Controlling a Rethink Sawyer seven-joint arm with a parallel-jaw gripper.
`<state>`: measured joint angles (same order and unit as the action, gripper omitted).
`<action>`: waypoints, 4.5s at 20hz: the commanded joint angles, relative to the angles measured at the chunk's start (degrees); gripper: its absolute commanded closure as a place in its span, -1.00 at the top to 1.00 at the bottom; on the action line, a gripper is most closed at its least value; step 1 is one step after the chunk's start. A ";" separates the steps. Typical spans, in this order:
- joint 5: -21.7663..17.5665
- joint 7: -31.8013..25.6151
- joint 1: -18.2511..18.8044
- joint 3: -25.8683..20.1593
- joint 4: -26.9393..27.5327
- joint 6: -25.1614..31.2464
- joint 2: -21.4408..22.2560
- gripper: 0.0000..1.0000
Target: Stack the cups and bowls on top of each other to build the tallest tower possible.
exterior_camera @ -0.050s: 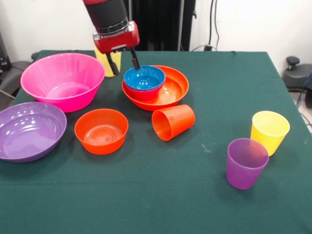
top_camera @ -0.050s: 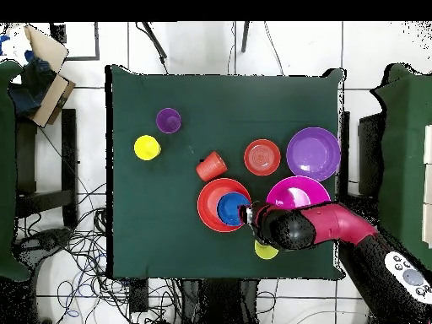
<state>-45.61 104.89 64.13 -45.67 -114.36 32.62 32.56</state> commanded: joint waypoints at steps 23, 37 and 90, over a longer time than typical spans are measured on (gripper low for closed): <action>-6.99 -19.60 0.35 1.43 13.66 4.33 -13.07 1.00; -9.75 -20.50 0.54 1.34 16.48 4.18 -17.19 1.00; -18.18 -10.66 -1.37 5.46 7.42 -3.13 -17.44 1.00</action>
<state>-57.12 104.89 65.56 -43.41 -110.29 31.63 18.37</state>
